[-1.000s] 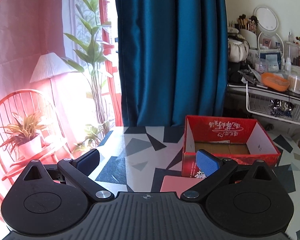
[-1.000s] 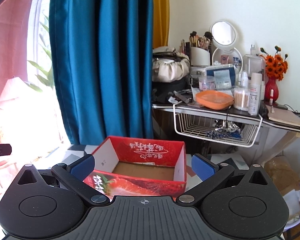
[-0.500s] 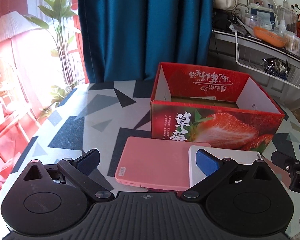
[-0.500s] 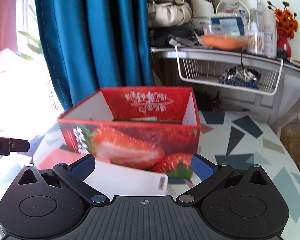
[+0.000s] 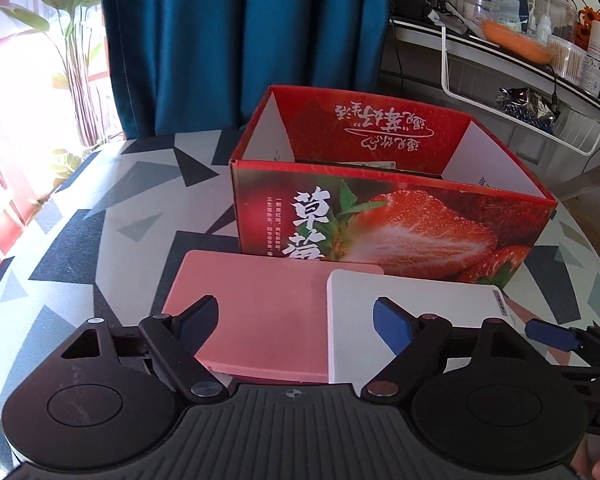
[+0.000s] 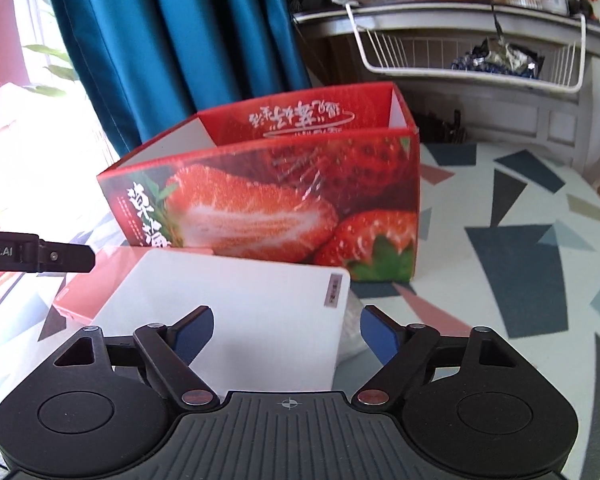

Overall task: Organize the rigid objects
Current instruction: 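Lower the left tool onto the white flat box and close on it, then carry the white box into the red box and open the left tool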

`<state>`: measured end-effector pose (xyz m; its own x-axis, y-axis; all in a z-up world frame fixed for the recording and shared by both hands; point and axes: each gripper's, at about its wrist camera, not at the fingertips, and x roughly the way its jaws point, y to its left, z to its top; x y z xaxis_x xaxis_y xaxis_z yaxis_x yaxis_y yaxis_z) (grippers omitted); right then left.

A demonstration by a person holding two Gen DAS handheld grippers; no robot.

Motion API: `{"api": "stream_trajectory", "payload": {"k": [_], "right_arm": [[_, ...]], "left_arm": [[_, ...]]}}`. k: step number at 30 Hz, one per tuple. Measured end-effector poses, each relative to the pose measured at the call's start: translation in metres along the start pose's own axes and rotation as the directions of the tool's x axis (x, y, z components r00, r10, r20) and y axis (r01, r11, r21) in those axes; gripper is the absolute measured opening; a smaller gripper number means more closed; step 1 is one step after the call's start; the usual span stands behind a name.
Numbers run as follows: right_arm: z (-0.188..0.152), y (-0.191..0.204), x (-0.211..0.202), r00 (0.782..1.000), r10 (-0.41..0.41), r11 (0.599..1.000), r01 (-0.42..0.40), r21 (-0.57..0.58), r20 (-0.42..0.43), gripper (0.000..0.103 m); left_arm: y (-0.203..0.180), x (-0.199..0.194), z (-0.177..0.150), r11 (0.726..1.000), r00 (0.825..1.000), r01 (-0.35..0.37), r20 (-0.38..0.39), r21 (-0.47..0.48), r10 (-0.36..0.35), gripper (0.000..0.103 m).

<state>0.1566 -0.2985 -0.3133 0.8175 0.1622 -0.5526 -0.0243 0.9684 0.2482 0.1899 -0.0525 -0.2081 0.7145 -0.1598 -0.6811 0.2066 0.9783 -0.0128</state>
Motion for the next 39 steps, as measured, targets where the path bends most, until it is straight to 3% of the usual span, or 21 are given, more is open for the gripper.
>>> {"api": "stream_trajectory", "payload": {"k": [5, 7, 10, 23, 31, 39], "right_arm": [[-0.006, -0.012, 0.007, 0.999, 0.043, 0.997, -0.042, 0.061, -0.014, 0.071], [-0.007, -0.014, 0.007, 0.998, 0.056, 0.996, -0.055, 0.077, -0.013, 0.07], [-0.006, -0.013, 0.008, 0.998, 0.066, 0.996, -0.065, 0.067, -0.015, 0.065], [-0.005, -0.022, 0.01, 0.993, 0.105, 0.987, -0.098, 0.13, -0.048, 0.065], [-0.003, -0.018, 0.009, 0.995, 0.087, 0.988, -0.079, 0.133, -0.058, 0.063], [0.013, -0.001, -0.013, 0.997, 0.071, 0.996, -0.07, 0.06, -0.009, 0.059]], "left_arm": [[-0.004, 0.015, -0.007, 0.999, 0.998, 0.045, -0.033, -0.001, -0.045, 0.066], [-0.005, 0.021, -0.009, 0.998, 0.996, 0.061, -0.071, 0.013, -0.06, 0.046], [-0.003, 0.025, -0.012, 0.996, 0.992, 0.093, -0.085, -0.004, -0.093, 0.045], [-0.003, 0.031, -0.016, 0.978, 0.973, 0.202, -0.105, -0.06, -0.207, 0.045], [-0.003, 0.028, -0.019, 0.977, 0.974, 0.196, -0.102, -0.084, -0.204, 0.045], [0.005, 0.004, -0.008, 0.971, 0.975, 0.216, -0.024, -0.097, -0.219, 0.045]]}}
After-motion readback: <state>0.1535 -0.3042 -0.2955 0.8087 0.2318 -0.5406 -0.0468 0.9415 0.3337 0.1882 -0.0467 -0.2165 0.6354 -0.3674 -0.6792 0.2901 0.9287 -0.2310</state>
